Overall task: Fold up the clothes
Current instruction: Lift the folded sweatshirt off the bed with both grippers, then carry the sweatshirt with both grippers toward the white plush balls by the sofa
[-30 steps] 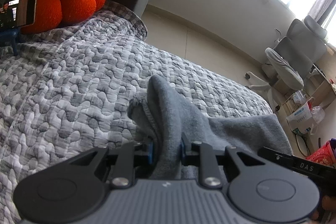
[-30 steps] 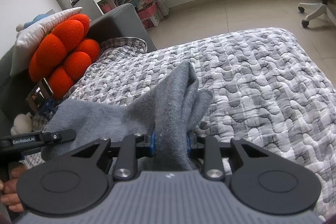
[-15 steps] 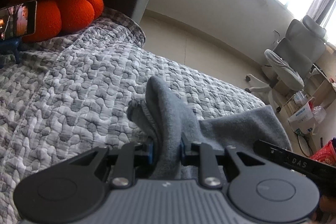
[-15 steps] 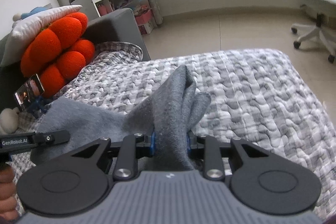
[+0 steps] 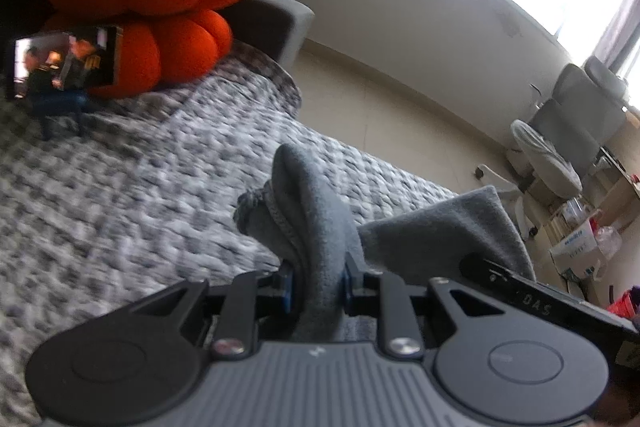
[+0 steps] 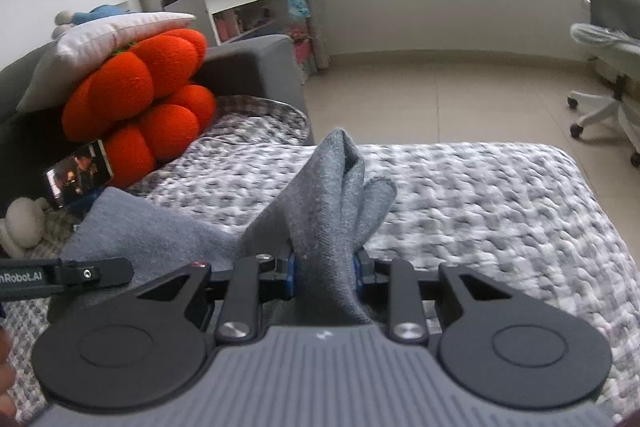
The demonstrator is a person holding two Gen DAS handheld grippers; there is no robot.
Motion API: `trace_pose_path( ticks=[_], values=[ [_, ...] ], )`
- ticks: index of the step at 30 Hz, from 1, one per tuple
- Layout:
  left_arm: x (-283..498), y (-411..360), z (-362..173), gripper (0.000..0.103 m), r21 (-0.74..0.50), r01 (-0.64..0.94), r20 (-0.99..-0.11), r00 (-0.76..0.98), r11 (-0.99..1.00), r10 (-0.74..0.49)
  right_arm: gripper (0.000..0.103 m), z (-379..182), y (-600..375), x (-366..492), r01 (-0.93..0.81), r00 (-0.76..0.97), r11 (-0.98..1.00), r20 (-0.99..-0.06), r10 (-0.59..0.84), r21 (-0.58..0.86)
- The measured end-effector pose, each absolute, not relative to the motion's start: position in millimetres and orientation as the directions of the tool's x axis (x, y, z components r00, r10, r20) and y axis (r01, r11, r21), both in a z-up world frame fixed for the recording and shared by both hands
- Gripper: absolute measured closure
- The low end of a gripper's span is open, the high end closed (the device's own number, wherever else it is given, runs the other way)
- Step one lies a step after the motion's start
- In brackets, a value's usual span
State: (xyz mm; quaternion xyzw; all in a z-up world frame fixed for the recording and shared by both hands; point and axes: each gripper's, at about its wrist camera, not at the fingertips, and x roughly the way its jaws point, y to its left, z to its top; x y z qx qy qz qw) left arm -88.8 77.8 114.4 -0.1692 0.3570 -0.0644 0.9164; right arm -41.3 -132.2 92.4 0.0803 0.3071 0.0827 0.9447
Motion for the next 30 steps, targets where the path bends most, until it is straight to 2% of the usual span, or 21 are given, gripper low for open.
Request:
trace_pose_path(
  ticks=[6,15,23,30],
  values=[
    [-115,127,130,0.082,-0.395,-0.076,-0.605,0.772,0.915,-0.197,0.074,97,-84,-34,-0.168,0.788,0.967,-0.563,0.250,0.194],
    [-198,253,119,0.082,-0.414,-0.310,-0.596,0.803,0.856,0.002,0.075,101,42,-24,-0.411,0.716,0.892,-0.538,0.444,0.190],
    [-281,375,116,0.082,-0.406,-0.542,-0.617,0.756,0.736,0.216,0.076,97,193,-24,-0.710,0.455,0.669,-0.581,0.674,0.220],
    [-320,435,111,0.082,-0.395,-0.675,-0.609,0.700,0.623,0.373,0.076,98,310,-12,-0.835,0.257,0.485,-0.595,0.762,0.260]
  ],
)
